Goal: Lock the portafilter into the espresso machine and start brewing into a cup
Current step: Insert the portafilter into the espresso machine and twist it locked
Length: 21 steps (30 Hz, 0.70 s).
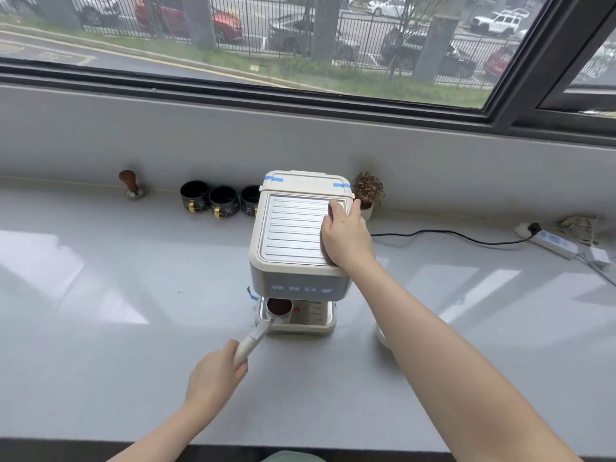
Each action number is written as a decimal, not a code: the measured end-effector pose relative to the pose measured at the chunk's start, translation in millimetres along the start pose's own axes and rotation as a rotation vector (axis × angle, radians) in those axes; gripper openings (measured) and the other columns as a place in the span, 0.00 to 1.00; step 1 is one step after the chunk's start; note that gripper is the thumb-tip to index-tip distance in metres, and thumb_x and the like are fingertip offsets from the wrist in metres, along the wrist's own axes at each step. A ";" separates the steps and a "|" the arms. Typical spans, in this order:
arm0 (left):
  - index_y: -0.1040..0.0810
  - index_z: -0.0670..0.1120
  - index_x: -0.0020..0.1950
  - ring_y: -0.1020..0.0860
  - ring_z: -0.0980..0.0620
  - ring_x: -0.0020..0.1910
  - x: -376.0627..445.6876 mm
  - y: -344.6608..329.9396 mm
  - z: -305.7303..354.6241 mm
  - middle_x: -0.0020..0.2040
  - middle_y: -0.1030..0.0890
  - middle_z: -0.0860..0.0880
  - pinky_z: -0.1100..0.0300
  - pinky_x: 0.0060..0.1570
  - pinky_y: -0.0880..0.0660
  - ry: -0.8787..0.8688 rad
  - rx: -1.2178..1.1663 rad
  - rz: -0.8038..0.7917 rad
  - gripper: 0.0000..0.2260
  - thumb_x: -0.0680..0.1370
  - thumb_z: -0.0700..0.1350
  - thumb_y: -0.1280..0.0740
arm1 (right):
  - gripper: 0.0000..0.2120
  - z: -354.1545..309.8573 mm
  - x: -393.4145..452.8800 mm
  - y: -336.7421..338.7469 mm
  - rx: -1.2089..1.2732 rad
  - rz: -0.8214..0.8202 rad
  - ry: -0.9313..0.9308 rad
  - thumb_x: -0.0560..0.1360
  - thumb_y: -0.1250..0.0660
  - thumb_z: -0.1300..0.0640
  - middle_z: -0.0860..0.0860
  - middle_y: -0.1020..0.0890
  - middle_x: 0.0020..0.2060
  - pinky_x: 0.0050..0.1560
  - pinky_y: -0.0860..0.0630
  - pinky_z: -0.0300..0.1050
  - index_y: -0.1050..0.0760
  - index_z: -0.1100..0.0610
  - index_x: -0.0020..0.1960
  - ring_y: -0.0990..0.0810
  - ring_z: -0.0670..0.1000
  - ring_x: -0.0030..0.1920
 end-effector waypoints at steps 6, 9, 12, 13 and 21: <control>0.35 0.47 0.38 0.32 0.44 0.27 15.4 16.9 33.6 0.27 0.29 0.49 0.56 0.26 0.40 -0.025 -0.046 0.060 0.07 0.72 0.47 0.39 | 0.22 -3.3 1.6 3.9 -0.011 -0.018 -0.023 0.81 0.50 0.52 0.66 0.49 0.77 0.65 0.35 0.56 0.41 0.49 0.75 0.36 0.66 0.70; 0.35 0.47 0.38 0.33 0.45 0.27 22.2 26.4 40.0 0.26 0.29 0.49 0.56 0.26 0.40 -0.023 -0.080 0.095 0.08 0.72 0.48 0.38 | 0.22 -5.2 -0.1 4.0 -0.003 -0.022 -0.015 0.81 0.50 0.52 0.66 0.49 0.77 0.65 0.35 0.56 0.41 0.49 0.75 0.36 0.66 0.70; 0.34 0.46 0.38 0.32 0.45 0.27 27.5 32.0 45.5 0.27 0.28 0.48 0.56 0.26 0.39 -0.013 -0.113 0.113 0.07 0.72 0.48 0.38 | 0.21 -4.9 1.1 3.7 -0.009 -0.014 -0.011 0.81 0.50 0.51 0.66 0.49 0.77 0.64 0.35 0.57 0.41 0.49 0.74 0.36 0.67 0.69; 0.33 0.46 0.38 0.31 0.45 0.28 29.0 33.4 47.1 0.27 0.27 0.47 0.56 0.27 0.39 -0.009 -0.118 0.117 0.07 0.72 0.48 0.39 | 0.22 -4.5 1.1 3.4 -0.009 -0.016 -0.014 0.81 0.51 0.51 0.66 0.49 0.77 0.64 0.35 0.57 0.41 0.49 0.74 0.36 0.66 0.69; 0.28 0.50 0.39 0.29 0.48 0.29 40.0 40.6 50.4 0.29 0.25 0.50 0.57 0.26 0.37 -0.006 -0.182 0.109 0.04 0.72 0.48 0.36 | 0.22 -3.0 2.1 1.8 0.004 -0.002 -0.012 0.81 0.50 0.52 0.68 0.48 0.76 0.65 0.36 0.56 0.41 0.50 0.75 0.36 0.67 0.69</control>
Point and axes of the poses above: each hand's wrist, its own x-axis towards the middle knuckle, its own y-axis out of the back of the hand, z = x × y, the point moved 10 cm from there along x, towards the middle knuckle
